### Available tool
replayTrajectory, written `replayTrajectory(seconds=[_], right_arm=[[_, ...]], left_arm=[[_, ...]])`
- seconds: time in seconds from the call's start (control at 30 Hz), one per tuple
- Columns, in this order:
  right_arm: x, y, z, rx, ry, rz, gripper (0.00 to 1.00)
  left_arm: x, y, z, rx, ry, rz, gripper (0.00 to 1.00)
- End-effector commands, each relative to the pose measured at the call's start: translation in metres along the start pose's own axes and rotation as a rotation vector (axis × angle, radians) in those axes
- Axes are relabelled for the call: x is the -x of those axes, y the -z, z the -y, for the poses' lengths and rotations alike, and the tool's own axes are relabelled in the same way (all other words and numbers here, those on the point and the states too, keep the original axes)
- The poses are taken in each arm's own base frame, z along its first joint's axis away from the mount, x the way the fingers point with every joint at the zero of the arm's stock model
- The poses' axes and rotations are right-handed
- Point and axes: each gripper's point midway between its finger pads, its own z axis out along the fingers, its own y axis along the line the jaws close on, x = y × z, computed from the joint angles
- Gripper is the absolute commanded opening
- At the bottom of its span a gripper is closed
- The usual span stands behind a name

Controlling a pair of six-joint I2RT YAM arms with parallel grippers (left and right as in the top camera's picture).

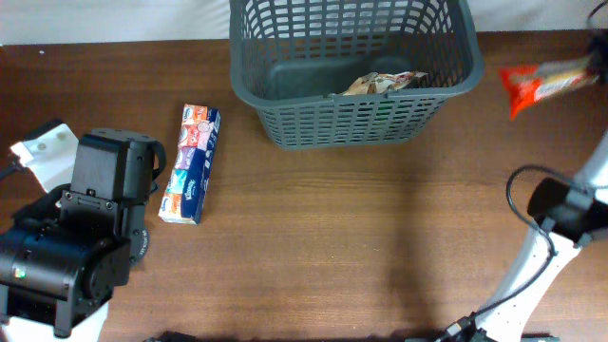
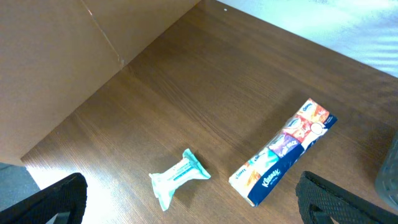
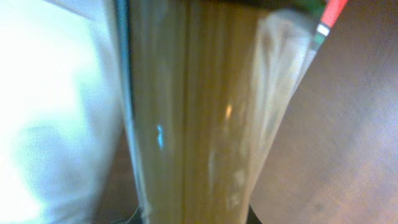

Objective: Pack container
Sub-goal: 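Lift the spaghetti packet and carry it over the basket, then lower the spaghetti into the basket and open the right gripper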

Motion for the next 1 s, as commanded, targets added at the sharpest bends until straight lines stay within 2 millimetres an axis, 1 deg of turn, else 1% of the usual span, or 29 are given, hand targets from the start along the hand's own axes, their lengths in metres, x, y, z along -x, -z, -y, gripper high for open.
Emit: replayTrajectory(seconds=[0.0,0.03,0.1,0.13,0.17,0.23,0.27,0.33,0.37,0.4,0.5,0.57,0.67,0.73,0.77,0.8,0.83,0.9,0.97], right_arm=[[0.003,0.149,-0.065,0.356,0.16,0.174,0.04],[-0.002,0.176,-0.08,0.439,0.195,0.197,0.04],[-0.016,0.22,-0.109,0.594,0.256,0.228,0.04],[-0.031,0.252,-0.131,0.709,0.3,0.247,0.04],[-0.04,0.267,-0.142,0.766,0.323,0.254,0.04],[-0.063,0.294,-0.167,0.875,0.385,0.267,0.04],[-0.079,0.306,-0.182,0.934,0.443,0.274,0.04],[-0.102,0.314,-0.198,0.987,0.518,0.275,0.04],[-0.118,0.313,-0.209,1.004,0.566,0.267,0.04],[-0.132,0.31,-0.215,1.005,0.6,0.259,0.04],[-0.165,0.283,-0.231,0.946,0.704,0.251,0.04],[-0.181,0.254,-0.239,0.873,0.731,0.23,0.04],[-0.2,0.21,-0.244,0.789,0.755,0.175,0.04],[-0.215,0.166,-0.245,0.719,0.776,0.118,0.04],[-0.221,0.148,-0.246,0.694,0.782,0.1,0.04],[-0.223,0.139,-0.245,0.679,0.785,0.092,0.04],[-0.23,0.118,-0.243,0.643,0.807,0.076,0.04],[-0.237,0.098,-0.238,0.603,0.824,0.049,0.04],[-0.244,0.085,-0.233,0.574,0.833,0.023,0.04]], left_arm=[[0.002,0.001,-0.002,0.002,0.022,0.006,0.99],[0.002,0.001,-0.002,0.002,0.022,0.006,0.99],[0.002,0.001,-0.002,0.002,0.022,0.006,0.99],[0.002,0.001,-0.002,0.001,0.022,0.007,1.0],[0.002,0.001,-0.002,0.002,0.022,0.006,0.99],[0.002,0.001,-0.002,0.002,0.022,0.006,1.0],[0.002,0.001,-0.002,0.002,0.022,0.006,1.0],[0.002,0.001,-0.002,0.002,0.022,0.006,0.99],[0.002,0.001,-0.002,0.002,0.022,0.006,0.99],[0.002,0.001,-0.002,0.002,0.022,0.006,1.0],[0.002,0.001,-0.002,0.002,0.022,0.006,0.99],[0.002,0.001,-0.002,0.002,0.022,0.006,1.0],[0.002,0.001,-0.002,0.002,0.022,0.006,0.99],[0.002,0.001,-0.002,0.002,0.022,0.006,0.99],[0.002,0.001,-0.002,0.002,0.022,0.006,1.0],[0.002,0.001,-0.002,0.002,0.022,0.006,0.99],[0.002,0.001,-0.002,0.002,0.022,0.006,0.99],[0.002,0.001,-0.002,0.002,0.022,0.006,0.99],[0.002,0.001,-0.002,0.002,0.022,0.006,0.99]])
